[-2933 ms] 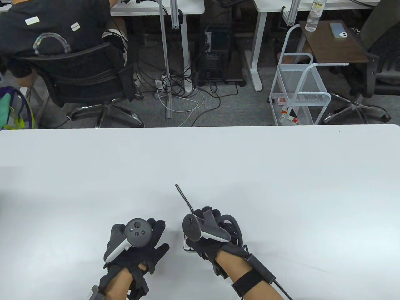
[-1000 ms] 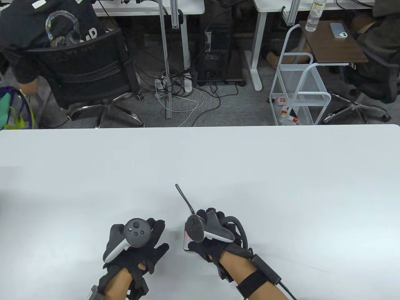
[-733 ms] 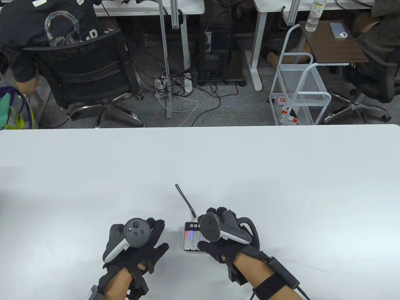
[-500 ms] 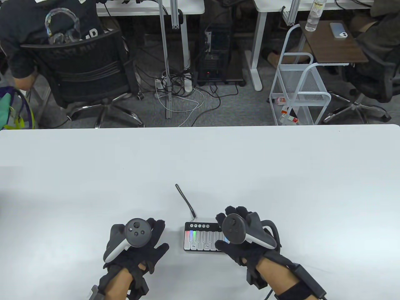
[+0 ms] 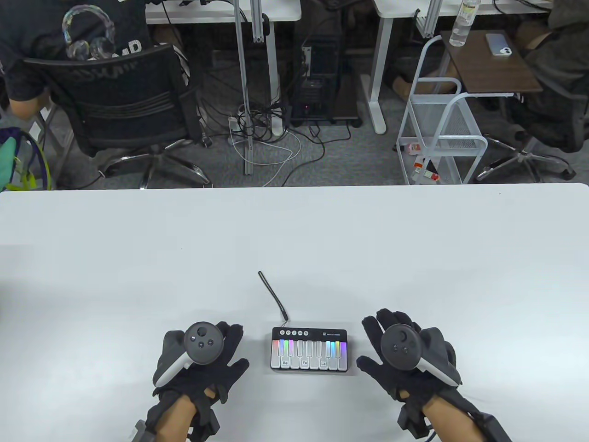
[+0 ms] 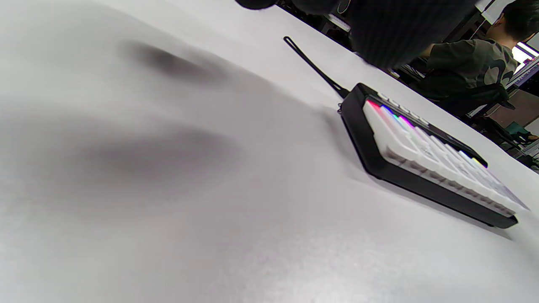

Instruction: Press Re-Fa-La on toy piano

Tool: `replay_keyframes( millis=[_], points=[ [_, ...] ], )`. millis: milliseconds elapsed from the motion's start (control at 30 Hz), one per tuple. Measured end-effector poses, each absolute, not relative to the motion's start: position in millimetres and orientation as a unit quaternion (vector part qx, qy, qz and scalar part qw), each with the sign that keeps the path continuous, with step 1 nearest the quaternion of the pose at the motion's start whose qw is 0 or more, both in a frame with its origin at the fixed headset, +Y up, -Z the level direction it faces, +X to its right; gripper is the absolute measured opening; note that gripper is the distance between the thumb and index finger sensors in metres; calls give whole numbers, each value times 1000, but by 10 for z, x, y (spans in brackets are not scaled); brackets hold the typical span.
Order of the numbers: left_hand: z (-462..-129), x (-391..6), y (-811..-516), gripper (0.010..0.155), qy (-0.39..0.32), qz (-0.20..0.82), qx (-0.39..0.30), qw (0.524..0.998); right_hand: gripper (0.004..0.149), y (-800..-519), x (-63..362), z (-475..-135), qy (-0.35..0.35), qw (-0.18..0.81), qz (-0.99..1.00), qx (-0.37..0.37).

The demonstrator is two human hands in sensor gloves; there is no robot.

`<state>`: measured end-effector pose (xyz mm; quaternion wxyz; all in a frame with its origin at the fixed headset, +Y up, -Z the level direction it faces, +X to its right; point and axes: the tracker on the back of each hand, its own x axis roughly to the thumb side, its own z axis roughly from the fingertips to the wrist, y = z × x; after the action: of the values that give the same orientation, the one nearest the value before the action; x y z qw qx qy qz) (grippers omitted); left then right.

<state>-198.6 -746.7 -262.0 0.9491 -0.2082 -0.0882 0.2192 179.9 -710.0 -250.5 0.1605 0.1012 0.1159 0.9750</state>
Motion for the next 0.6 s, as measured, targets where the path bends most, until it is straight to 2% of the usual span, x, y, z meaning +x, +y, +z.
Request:
replay_keyframes(
  millis=[267,600],
  points=[
    [-2623,-1990,-7474,76,-87,220,-208,949,79,-7278,2028,-2547,106,203,971,63],
    [-2619,-2008,-7465,76,-86,226,-203,949,79,-7390,2081,-2543,120,204,970,50]
  ],
)
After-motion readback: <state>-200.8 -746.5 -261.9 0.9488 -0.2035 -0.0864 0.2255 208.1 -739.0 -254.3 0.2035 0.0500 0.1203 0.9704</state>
